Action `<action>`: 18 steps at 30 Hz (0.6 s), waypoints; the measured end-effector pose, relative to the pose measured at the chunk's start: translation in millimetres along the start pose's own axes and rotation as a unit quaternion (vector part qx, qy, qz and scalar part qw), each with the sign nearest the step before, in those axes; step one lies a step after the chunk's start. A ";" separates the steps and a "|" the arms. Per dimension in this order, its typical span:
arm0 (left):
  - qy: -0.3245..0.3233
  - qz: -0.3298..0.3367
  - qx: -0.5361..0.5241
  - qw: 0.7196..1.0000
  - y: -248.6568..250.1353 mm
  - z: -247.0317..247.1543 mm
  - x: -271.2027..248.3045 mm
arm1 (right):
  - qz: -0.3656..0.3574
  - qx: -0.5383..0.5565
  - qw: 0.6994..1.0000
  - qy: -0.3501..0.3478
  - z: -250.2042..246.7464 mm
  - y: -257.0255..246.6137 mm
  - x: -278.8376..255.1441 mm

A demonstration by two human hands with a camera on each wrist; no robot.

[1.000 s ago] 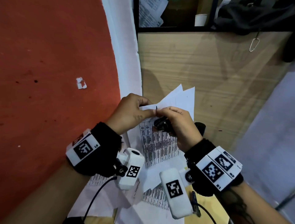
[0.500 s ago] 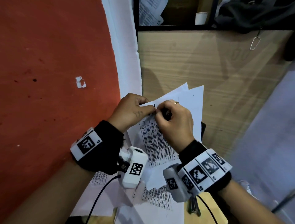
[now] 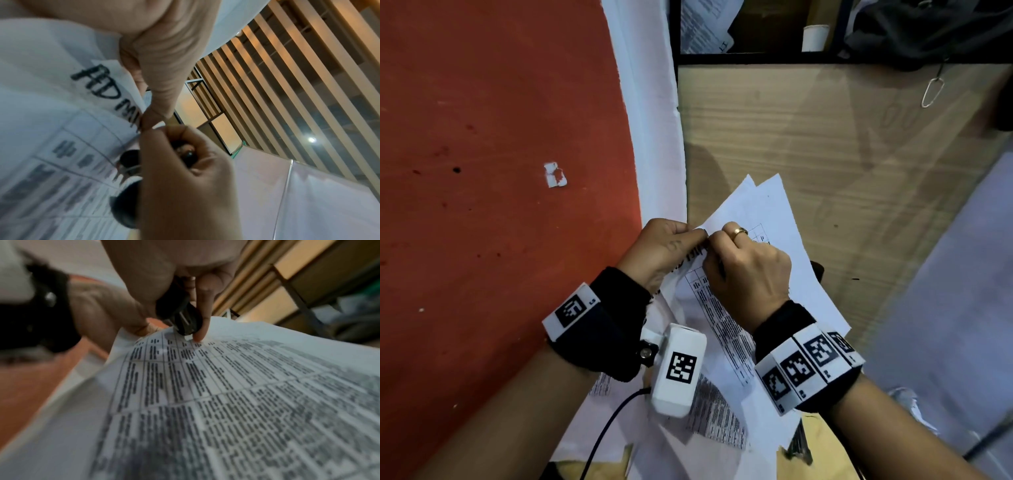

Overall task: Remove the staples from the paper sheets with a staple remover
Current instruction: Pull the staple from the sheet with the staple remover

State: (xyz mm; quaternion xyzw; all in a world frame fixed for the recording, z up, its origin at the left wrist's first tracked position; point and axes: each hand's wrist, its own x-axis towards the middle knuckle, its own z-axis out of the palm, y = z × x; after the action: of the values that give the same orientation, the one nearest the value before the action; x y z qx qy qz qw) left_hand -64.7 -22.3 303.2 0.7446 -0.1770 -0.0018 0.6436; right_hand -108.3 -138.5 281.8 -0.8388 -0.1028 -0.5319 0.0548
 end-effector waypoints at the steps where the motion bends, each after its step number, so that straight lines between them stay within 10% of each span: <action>1: -0.006 0.006 0.006 1.000 0.7 -0.3 -0.7 | 0.022 0.031 0.999 -0.012 0.2 1.1 -0.8; 4: -0.058 0.029 0.006 0.998 3.7 -5.9 -1.1 | 0.149 0.176 0.971 -0.070 -2.0 7.0 2.2; 11: -0.071 0.111 0.145 0.981 0.8 -20.9 8.6 | 0.296 0.487 0.785 -0.243 -13.4 19.4 18.6; 18: -0.009 0.166 0.301 0.939 5.0 -42.3 16.3 | 0.161 0.045 0.870 -0.463 -9.9 42.6 -15.5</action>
State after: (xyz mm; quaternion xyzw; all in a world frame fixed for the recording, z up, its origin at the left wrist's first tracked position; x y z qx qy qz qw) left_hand -41.0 13.3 319.0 0.8634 -0.2964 0.1519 0.3791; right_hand -113.7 -183.7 272.8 -0.9904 -0.0039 -0.0608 0.1238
